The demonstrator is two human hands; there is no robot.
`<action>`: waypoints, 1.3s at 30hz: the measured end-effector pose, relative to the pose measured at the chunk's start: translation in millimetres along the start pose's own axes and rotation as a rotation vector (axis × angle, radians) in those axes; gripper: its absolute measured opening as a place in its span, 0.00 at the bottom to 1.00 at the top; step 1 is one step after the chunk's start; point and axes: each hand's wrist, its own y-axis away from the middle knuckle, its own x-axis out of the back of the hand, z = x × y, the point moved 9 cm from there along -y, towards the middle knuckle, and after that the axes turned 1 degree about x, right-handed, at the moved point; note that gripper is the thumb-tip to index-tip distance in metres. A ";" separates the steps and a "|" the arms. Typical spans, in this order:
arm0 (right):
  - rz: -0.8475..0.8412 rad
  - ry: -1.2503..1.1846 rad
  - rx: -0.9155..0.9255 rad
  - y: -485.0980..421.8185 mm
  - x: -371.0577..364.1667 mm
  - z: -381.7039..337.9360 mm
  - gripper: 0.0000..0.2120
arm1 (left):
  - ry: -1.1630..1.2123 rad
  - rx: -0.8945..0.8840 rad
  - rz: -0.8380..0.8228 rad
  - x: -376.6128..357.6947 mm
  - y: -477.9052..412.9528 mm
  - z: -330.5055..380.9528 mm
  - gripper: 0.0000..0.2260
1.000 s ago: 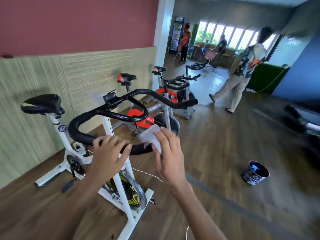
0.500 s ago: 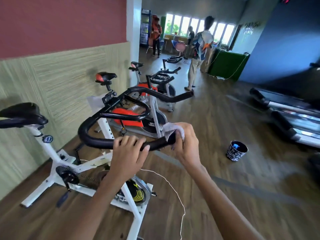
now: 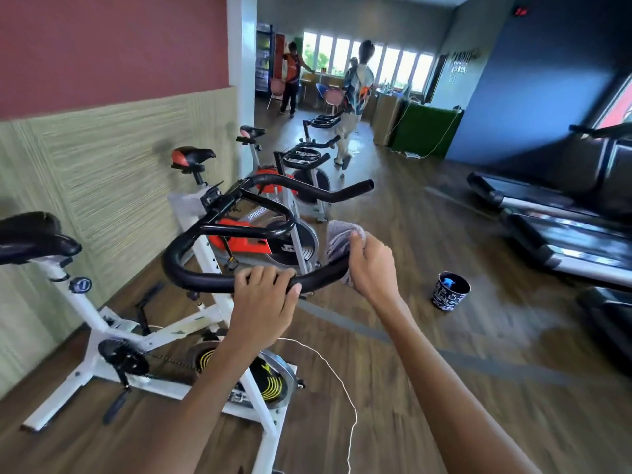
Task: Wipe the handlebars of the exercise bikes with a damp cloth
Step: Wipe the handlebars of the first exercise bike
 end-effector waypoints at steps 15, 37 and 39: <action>0.134 0.818 0.623 29.8 -12.8 -54.7 0.12 | -0.011 -0.017 -0.055 10.2 -0.2 -28.5 0.19; 0.042 0.826 0.954 55.9 -37.7 -44.6 0.11 | 0.020 -0.038 0.015 15.7 6.9 -33.9 0.17; 0.148 0.796 0.801 40.7 -12.7 -36.1 0.09 | 0.017 -0.036 0.032 16.8 7.3 -32.5 0.17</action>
